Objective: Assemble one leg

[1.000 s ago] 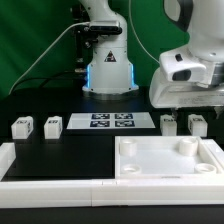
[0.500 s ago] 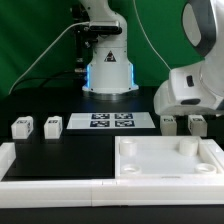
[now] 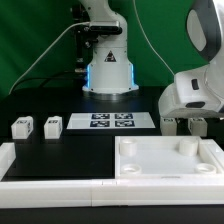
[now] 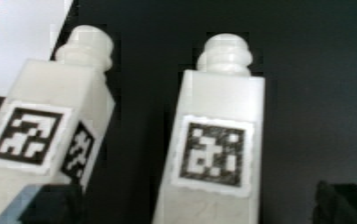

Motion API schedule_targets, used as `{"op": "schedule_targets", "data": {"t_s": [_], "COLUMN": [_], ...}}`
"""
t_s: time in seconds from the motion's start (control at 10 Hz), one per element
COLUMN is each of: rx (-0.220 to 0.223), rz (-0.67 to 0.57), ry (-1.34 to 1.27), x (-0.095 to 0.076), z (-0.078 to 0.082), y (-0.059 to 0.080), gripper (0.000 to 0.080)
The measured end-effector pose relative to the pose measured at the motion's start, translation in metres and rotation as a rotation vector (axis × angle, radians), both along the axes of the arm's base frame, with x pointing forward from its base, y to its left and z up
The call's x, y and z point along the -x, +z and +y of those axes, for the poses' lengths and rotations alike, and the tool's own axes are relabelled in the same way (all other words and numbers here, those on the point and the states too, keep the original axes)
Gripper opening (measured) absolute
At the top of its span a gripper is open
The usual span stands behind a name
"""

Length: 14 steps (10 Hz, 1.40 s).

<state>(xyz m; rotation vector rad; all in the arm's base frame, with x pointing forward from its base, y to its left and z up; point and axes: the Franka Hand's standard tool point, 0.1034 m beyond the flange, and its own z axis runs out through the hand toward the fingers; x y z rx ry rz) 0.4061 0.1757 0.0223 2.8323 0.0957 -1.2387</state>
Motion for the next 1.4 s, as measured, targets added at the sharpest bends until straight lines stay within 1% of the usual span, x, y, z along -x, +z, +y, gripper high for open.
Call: {"op": "schedule_targets", "data": {"t_s": [0.2,0.3,0.4,0.8,1.2,1.4], "rx": [-0.001,0.010,0.010,0.010,0.010,0.010], "rz": [0.000,0.064,0.073,0.074,0.068,0.068], "ry": [0.000,0.007,0.006,0.006,0.006,0.006], "x": [0.000,0.006,0.004,0.005,0.011,0.012], "z": [0.001,-0.002,0.000,0.000,0.000,-0.001], "y": [-0.002,-0.001,-0.006,-0.009,-0.018,-0.018], "gripper": [0.0649,0.0649,0.0649,0.0649,0.0649,0.0649]}}
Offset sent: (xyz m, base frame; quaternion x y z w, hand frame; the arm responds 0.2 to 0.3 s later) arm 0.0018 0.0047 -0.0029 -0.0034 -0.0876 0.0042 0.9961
